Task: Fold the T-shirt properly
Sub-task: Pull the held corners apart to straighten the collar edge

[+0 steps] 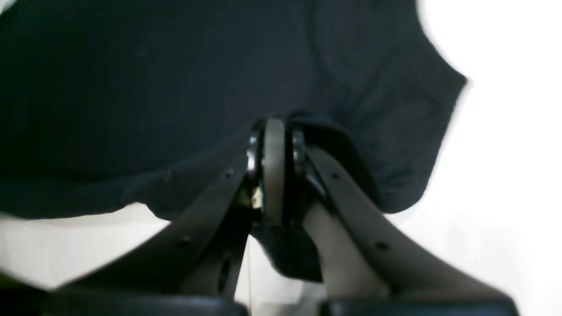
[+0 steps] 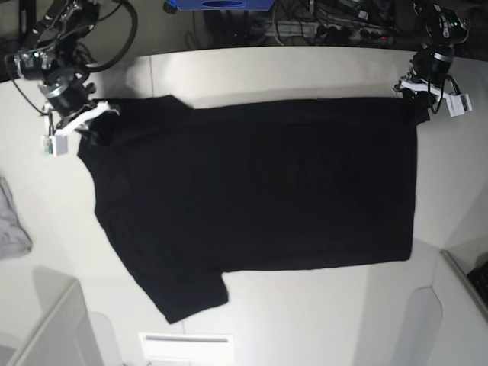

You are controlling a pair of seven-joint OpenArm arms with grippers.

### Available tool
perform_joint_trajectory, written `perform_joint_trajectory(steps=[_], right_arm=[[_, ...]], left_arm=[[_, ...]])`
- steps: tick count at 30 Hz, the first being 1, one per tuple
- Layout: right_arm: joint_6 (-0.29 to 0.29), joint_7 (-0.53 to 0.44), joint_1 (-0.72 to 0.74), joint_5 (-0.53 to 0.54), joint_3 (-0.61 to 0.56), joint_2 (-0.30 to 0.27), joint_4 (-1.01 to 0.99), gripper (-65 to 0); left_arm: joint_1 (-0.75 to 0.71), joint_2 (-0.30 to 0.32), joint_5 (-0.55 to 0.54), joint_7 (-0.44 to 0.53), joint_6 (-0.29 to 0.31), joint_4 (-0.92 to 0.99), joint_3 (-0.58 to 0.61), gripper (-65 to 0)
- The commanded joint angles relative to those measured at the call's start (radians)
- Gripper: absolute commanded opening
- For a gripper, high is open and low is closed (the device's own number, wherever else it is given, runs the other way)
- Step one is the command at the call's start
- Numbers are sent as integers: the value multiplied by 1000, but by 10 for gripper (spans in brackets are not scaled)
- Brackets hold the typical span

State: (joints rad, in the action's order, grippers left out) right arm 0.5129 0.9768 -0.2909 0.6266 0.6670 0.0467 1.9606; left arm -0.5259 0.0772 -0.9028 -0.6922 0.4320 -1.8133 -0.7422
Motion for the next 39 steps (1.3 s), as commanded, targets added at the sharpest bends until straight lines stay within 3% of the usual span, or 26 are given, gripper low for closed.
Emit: perform_joint_trajectory(steps=[1, 10, 14, 21, 25, 36, 39], right_arm=[[-9, -23, 19, 26, -3, -9, 15, -650], [-27, 35, 111, 26, -8, -21, -34, -650], [-27, 35, 132, 26, -10, -23, -63, -650], [-30, 26, 172, 25, -57, -49, -145, -650], [-78, 8, 195, 25, -92, -54, -175, -650], [-83, 6, 281, 25, -122, -55, -252, -650], [-110, 4, 292, 25, -122, -57, -281, -650]], left_arm=[[8, 11, -14, 24, -3, -10, -4, -650], [34, 11, -14, 24, -9, 22, -7, -650], [51, 13, -14, 24, -86, 39, -6, -650], [91, 13, -12, 24, -92, 51, -3, -650], [100, 13, 18, 24, -138, 51, -3, -650], [151, 13, 78, 24, -144, 53, -1, -650], [168, 13, 78, 24, -144, 91, -3, -650]])
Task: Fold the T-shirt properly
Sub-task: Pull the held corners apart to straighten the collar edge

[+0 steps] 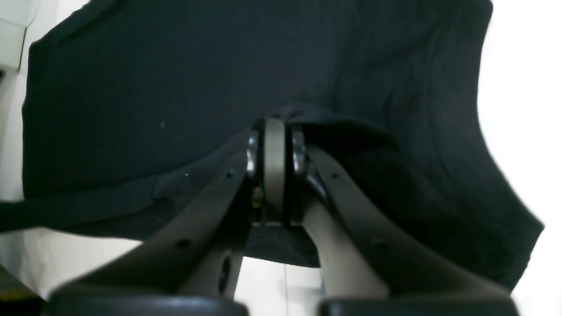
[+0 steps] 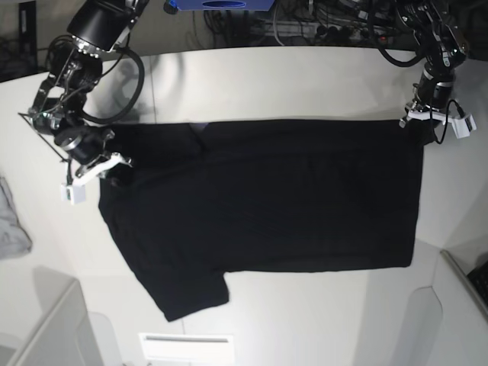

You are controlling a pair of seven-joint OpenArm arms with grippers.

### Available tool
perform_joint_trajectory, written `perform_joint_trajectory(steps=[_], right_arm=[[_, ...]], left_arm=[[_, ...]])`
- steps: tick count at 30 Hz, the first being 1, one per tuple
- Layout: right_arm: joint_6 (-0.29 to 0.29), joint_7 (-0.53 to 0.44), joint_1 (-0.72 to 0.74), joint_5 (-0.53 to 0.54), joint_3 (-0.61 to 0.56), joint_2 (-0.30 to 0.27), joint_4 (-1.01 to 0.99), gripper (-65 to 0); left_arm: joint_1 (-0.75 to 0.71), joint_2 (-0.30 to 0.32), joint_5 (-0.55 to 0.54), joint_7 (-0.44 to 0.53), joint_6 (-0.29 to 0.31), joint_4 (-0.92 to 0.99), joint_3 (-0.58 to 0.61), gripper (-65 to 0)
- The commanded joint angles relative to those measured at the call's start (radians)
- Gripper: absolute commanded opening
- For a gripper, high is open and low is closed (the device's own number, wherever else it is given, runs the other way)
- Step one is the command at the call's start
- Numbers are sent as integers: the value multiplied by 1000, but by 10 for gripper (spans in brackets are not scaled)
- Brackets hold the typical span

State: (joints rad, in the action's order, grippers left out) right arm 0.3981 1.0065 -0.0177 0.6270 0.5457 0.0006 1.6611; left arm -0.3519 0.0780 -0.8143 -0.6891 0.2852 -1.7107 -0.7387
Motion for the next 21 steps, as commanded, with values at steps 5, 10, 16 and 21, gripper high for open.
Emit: perform_joint_trajectory(steps=[5, 10, 16, 21], right_arm=[[-1, -25, 32, 23, 0, -11, 7, -650], [-1, -25, 57, 23, 0, -23, -43, -650], [-3, -27, 75, 6, 0, -30, -88, -650], [-3, -21, 86, -81, 0, -24, -91, -650]], left_arm=[[20, 12, -10, 21, 3, 41, -6, -650], [30, 12, -10, 21, 3, 48, -6, -650], [53, 26, -9, 21, 3, 57, -5, -650], [64, 26, -9, 21, 3, 56, -5, -650]])
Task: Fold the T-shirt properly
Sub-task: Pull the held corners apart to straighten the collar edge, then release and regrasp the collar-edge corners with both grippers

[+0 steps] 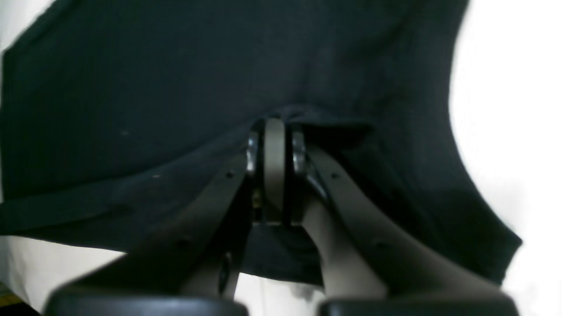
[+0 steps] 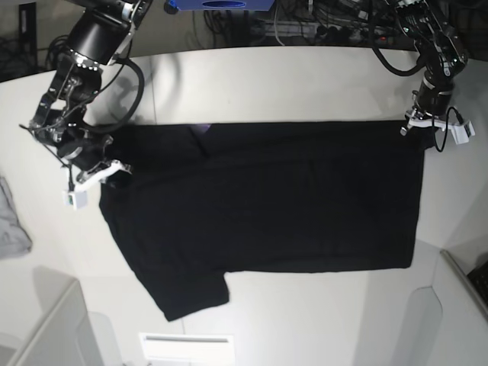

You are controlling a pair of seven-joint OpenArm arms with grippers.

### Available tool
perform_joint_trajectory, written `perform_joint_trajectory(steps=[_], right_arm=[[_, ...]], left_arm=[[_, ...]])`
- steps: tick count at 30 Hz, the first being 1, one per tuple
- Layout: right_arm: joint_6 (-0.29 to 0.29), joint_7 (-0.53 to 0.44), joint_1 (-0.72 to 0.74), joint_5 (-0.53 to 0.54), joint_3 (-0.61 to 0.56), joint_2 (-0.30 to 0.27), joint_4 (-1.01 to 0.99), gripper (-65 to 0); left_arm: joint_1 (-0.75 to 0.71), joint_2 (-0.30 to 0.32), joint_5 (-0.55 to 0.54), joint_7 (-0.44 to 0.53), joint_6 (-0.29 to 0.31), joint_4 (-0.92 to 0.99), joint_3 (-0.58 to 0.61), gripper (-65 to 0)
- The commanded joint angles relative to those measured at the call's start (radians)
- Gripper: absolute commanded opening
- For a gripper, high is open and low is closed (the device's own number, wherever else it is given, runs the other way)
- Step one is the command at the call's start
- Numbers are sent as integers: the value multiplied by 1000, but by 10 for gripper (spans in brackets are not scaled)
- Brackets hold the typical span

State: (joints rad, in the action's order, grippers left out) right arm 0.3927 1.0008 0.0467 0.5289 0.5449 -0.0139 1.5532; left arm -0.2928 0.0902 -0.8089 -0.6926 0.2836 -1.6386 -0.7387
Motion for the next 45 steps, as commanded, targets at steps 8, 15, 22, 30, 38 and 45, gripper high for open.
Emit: perform_joint_trajectory(steps=[8, 15, 22, 30, 38, 45], right_arm=[[2, -12, 23, 18, 1, -8, 17, -650], [2, -12, 20, 20, 2, -8, 17, -431], [2, -12, 0, 20, 7, -8, 25, -378], [4, -38, -72, 21, 39, -1, 115, -380], [-79, -61, -206, 20, 202, 130, 352, -371], [-96, -50, -307, 60, 206, 134, 343, -369]], left_arm=[[7, 13, -14, 24, 4, -16, -5, -650], [30, 13, -14, 24, 3, -9, -6, -508], [70, 13, -14, 24, 3, 42, -6, -331], [54, 13, -22, 24, 3, 39, -17, -222], [-82, 16, -23, 24, 9, -79, -117, -222], [-179, 7, -23, 30, 9, -73, -123, -216]])
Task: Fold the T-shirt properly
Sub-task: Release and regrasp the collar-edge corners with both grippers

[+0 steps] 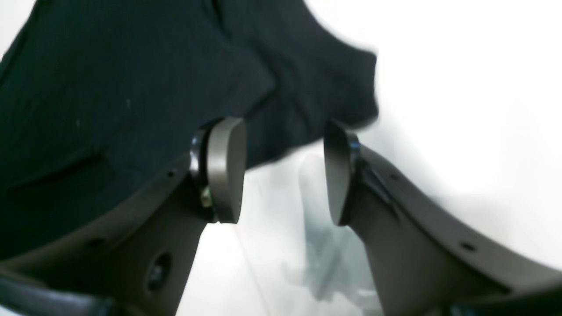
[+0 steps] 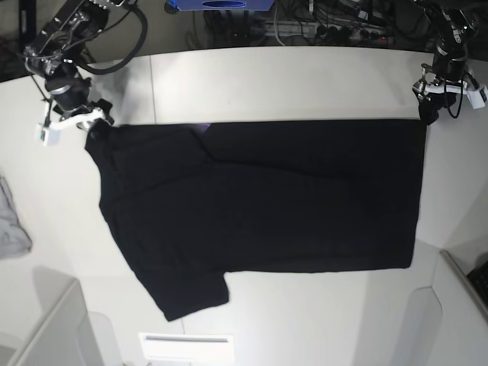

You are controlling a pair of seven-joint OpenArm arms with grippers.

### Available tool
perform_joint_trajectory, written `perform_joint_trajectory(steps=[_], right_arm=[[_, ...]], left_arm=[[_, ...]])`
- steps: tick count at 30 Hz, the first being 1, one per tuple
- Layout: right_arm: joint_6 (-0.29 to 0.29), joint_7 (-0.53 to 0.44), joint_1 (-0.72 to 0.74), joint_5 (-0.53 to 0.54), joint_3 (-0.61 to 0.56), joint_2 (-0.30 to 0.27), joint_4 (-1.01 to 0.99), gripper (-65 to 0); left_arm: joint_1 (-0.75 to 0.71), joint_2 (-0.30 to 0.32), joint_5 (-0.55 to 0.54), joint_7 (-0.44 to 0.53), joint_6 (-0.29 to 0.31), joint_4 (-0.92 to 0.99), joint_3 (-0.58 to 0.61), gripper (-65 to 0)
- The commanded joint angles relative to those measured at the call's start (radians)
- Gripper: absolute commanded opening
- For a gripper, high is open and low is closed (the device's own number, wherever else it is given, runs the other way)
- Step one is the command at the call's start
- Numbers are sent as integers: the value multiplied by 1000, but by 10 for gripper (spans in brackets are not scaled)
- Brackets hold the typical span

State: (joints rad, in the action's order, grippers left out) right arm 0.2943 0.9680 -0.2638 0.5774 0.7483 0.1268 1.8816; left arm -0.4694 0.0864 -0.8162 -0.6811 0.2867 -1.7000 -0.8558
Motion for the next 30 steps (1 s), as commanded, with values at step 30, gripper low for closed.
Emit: perform_joint_trajectory(steps=[30], right_arm=[[3, -54, 120, 112, 109, -14, -360, -302]], left_arm=[[39, 6, -9, 19, 84, 133, -6, -222]])
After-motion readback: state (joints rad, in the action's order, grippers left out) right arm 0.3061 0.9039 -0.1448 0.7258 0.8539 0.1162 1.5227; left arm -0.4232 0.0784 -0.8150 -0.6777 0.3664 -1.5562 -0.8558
